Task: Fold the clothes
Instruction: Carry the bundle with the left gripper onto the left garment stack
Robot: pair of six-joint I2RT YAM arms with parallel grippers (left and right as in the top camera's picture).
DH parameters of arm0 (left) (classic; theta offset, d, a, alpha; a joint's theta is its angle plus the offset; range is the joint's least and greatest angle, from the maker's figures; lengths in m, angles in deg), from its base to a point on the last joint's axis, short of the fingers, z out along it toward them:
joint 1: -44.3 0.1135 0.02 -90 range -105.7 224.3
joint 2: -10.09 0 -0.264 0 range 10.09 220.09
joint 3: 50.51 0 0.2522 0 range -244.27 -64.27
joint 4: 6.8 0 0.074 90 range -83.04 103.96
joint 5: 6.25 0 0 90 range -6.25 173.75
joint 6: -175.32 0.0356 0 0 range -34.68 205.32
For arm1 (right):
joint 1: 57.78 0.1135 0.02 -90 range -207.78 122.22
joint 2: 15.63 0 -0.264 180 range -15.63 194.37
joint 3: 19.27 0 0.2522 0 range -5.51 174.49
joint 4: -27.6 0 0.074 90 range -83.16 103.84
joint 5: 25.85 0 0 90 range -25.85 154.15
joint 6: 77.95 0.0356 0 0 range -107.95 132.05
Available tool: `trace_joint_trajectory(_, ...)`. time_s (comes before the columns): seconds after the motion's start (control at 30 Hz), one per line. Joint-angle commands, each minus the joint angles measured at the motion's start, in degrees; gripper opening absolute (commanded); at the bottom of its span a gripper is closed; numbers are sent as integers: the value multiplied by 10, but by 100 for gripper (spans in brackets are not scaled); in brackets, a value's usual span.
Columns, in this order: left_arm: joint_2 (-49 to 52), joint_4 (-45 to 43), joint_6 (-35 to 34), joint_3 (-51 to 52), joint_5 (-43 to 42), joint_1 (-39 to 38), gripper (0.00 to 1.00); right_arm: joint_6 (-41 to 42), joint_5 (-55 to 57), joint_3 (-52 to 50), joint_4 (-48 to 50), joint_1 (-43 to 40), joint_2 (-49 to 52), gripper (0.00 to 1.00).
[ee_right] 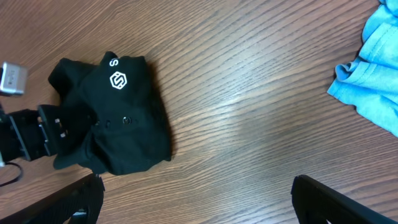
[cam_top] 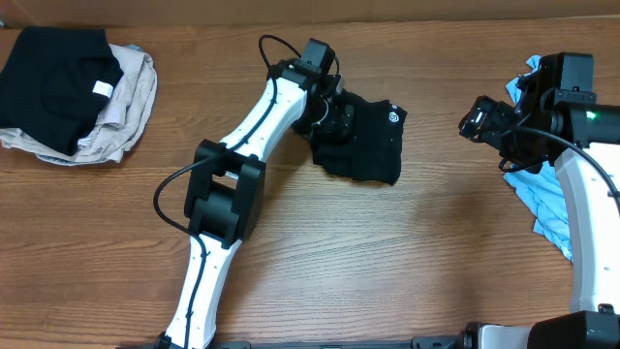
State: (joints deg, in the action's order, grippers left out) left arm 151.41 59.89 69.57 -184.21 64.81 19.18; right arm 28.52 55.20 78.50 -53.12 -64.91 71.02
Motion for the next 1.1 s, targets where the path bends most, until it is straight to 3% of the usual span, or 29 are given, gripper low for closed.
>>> trace_joint_trajectory(0.0,17,-21,-38,43,-17,-33,64,-2,10,3,2,-1,3,100)
trace_joint_trajectory(0.07,17,-23,-38,43,-17,-35,43,-2,15,3,2,-1,3,100)
trace_joint_trajectory(0.13,17,-23,-40,43,-19,-35,11,-2,17,3,2,-1,3,100)
trace_joint_trajectory(0.17,17,-24,-40,43,-21,-34,4,-2,17,3,2,-1,3,100)
trace_joint_trajectory(0.3,16,-9,-40,24,-43,-17,4,-2,17,3,2,-1,3,100)
trace_joint_trajectory(0.43,13,62,-11,-49,-68,21,4,-2,17,3,2,-1,3,100)
trace_joint_trajectory(0.63,13,195,10,-244,-106,102,4,-2,16,3,5,-1,3,100)
trace_joint_trajectory(0.77,13,238,7,-368,-145,159,4,-2,16,3,5,-1,3,100)
trace_joint_trajectory(0.83,13,254,-18,-445,-149,202,4,-2,16,3,5,-1,3,100)
trace_joint_trajectory(1.07,13,262,-113,-572,-151,313,4,-2,16,3,1,-1,3,100)
